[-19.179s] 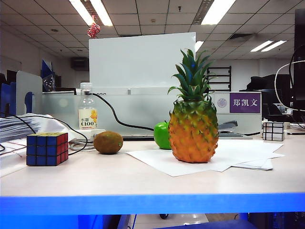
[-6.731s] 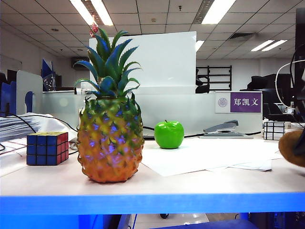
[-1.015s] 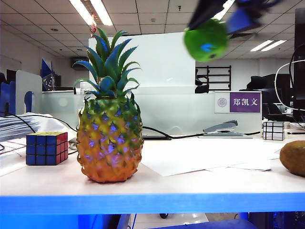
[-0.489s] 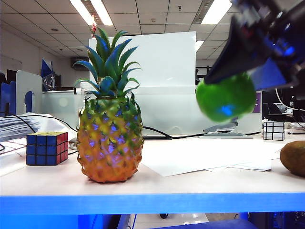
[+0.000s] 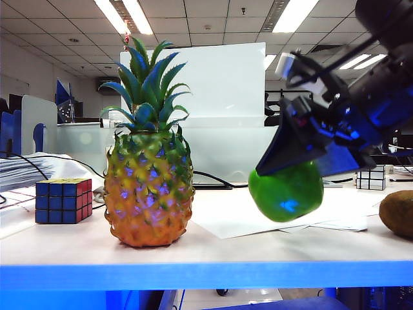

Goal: Arrange all the fruits from large to small from left to right in a row.

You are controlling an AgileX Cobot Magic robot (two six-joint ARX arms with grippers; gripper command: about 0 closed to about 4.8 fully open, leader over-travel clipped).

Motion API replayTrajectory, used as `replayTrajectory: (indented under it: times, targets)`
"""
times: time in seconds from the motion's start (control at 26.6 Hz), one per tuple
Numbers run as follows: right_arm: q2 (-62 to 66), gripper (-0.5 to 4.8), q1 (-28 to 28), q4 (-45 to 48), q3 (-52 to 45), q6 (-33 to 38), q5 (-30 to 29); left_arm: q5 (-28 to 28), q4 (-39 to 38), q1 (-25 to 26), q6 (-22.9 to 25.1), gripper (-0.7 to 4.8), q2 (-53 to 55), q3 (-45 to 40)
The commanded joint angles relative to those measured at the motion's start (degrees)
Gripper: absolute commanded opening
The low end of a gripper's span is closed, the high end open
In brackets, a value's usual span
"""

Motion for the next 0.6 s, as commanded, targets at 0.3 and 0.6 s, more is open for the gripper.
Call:
replayTrajectory:
  times: [0.3, 0.6]
  targets:
    - [5.6, -0.01, 0.0, 6.0, 0.3, -0.2, -0.5, 0.2, 0.0, 0.0, 0.2, 1.88, -0.1, 0.1]
    - [6.3, -0.01, 0.1, 5.7, 0.2, -0.2, -0.5, 0.5, -0.1, 0.0, 0.0, 1.88, -0.1, 0.1]
